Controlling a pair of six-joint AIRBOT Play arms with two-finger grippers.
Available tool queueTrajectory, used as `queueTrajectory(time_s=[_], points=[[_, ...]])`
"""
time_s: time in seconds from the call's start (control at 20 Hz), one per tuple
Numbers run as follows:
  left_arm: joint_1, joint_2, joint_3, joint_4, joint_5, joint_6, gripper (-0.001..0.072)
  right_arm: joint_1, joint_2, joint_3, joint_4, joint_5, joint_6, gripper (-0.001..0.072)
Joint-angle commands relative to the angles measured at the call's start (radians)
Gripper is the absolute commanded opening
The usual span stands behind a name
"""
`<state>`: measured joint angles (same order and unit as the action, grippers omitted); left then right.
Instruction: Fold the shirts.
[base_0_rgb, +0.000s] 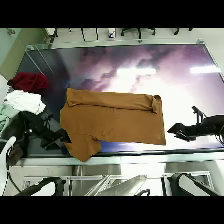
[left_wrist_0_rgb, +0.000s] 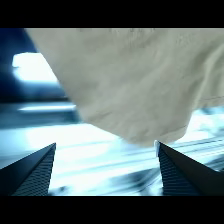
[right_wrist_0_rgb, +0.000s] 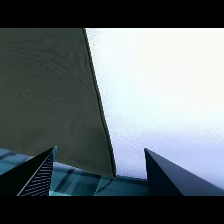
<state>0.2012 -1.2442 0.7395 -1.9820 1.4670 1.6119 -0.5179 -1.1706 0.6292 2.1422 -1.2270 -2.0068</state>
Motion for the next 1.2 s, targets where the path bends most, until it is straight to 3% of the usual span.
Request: queueTrajectory(time_s=[0.0, 0.25, 0.4, 0.45, 0.5, 0.55, 0.6, 1.05, 1.15], points=[[0.077, 0.052, -0.174, -0.142, -0.167, 0.072, 0.0692, -0.001, -0.013, -0.014, -0.006, 0.002, -0.006, 0.063], [0.079, 0.045, -0.189, -0.143, -0.31, 0.092, 0.0692, -0.001, -0.019, -0.014, -0.004, 0.023, -0.006, 0.063], [0.056, -0.039, -0.187, -0.143, -0.317, 0.101, 0.069, -0.001, -0.041, -0.014, 0.035, 0.029, -0.007, 0.063], [0.043, -0.068, -0.186, -0.15, -0.319, 0.101, 0.0545, -0.001, -0.049, -0.014, 0.035, 0.028, -0.007, 0.063], [0.026, -0.095, -0.178, -0.172, -0.324, 0.113, 0.0311, -0.001, -0.058, -0.014, 0.035, 0.027, -0.006, 0.063], [0.007, -0.114, -0.161, -0.188, -0.323, 0.124, 0.0122, 0.0, -0.068, -0.014, 0.035, 0.027, -0.006, 0.0629], [-0.018, -0.125, -0.135, -0.192, -0.322, 0.125, 0.0022, 0.001, -0.079, -0.015, 0.035, 0.023, -0.006, 0.0629], [-0.078, -0.091, 0.058, -0.185, -0.194, 0.123, 0.0021, 0.129, -0.227, -0.016, 0.068, 0.024, -0.01, 0.0621], [-0.078, -0.019, 0.058, -0.183, -0.199, 0.123, 0.0021, 0.181, -0.249, -0.016, 0.12, 0.023, -0.056, 0.0409]])
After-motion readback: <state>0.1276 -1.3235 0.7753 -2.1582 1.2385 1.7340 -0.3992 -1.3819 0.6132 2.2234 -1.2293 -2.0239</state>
